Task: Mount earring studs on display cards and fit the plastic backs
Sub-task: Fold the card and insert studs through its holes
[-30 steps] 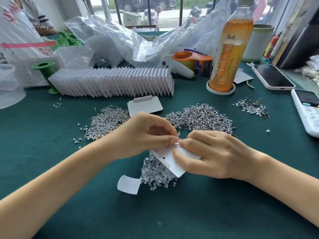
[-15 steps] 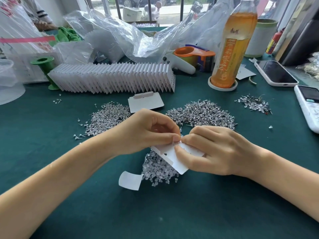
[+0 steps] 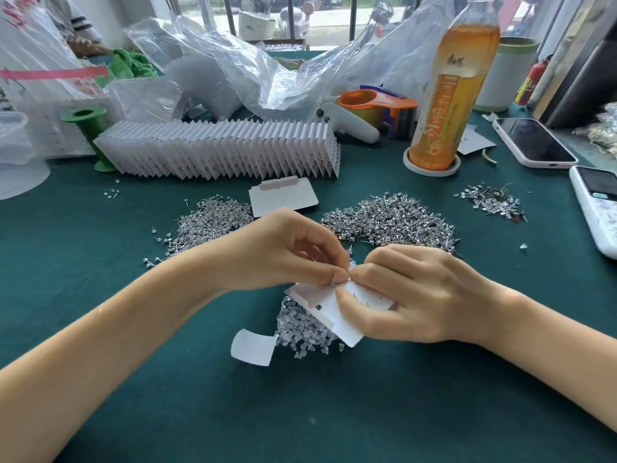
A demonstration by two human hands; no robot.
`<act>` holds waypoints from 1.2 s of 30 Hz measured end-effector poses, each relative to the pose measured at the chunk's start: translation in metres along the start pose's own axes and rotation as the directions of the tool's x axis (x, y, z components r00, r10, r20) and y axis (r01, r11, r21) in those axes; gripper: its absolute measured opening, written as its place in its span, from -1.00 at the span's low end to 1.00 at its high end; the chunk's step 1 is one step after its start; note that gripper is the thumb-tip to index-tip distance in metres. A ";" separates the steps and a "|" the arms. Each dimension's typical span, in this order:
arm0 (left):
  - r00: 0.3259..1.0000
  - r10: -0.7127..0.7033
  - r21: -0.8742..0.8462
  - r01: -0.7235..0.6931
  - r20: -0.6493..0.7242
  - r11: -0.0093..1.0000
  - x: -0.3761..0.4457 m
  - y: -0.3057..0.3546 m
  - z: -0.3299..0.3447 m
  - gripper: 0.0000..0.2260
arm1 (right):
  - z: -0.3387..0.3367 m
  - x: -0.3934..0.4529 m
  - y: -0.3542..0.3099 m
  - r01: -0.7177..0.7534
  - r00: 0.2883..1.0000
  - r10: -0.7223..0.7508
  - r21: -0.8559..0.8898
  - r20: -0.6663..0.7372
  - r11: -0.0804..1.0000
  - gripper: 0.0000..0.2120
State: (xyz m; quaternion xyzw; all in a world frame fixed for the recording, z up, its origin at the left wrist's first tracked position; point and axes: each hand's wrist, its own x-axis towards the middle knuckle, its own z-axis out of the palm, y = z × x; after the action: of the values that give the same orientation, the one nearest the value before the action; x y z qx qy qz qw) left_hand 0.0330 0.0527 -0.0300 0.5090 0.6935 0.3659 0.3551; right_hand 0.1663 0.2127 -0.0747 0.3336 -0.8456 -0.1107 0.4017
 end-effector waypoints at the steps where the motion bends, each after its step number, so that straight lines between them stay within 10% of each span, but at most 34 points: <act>1: 1.000 -0.005 0.002 0.005 0.011 1.000 0.000 0.001 -0.002 -0.96 | 0.000 0.000 0.000 0.007 1.000 -0.007 0.004 -0.002 1.000 -0.75; 8: 1.000 0.005 -0.016 -0.005 0.030 1.000 0.001 0.000 -0.004 -0.94 | 0.002 0.000 0.001 -0.023 1.000 0.023 0.030 0.002 0.999 -0.77; 11: 0.975 0.067 -0.084 -0.086 -0.211 0.993 0.003 -0.004 -0.012 -0.82 | 0.002 -0.004 0.008 -0.212 0.973 0.226 0.224 -0.040 0.951 -0.85; 14: 0.875 0.138 0.059 -0.125 -0.465 0.990 0.006 -0.017 -0.026 -0.86 | 0.003 -0.007 0.012 -0.433 0.859 0.500 0.365 -0.108 0.824 -0.78; 23: 0.937 0.116 0.425 0.038 -0.329 0.904 0.009 -0.038 -0.024 -0.90 | 0.007 -0.009 0.012 -0.713 0.538 0.842 0.507 -0.049 0.485 -0.78; 36: 0.934 0.207 0.534 -0.020 -0.292 0.845 0.011 -0.040 -0.021 -0.95 | 0.009 -0.008 0.012 -0.680 0.620 0.781 0.444 -0.076 0.583 -0.78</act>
State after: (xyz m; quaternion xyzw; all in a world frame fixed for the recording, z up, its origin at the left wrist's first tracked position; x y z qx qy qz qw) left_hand -0.0054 0.0520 -0.0561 0.5564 0.7852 0.2659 0.0562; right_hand 0.1576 0.2262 -0.0796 0.0334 -0.8500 0.2743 0.4485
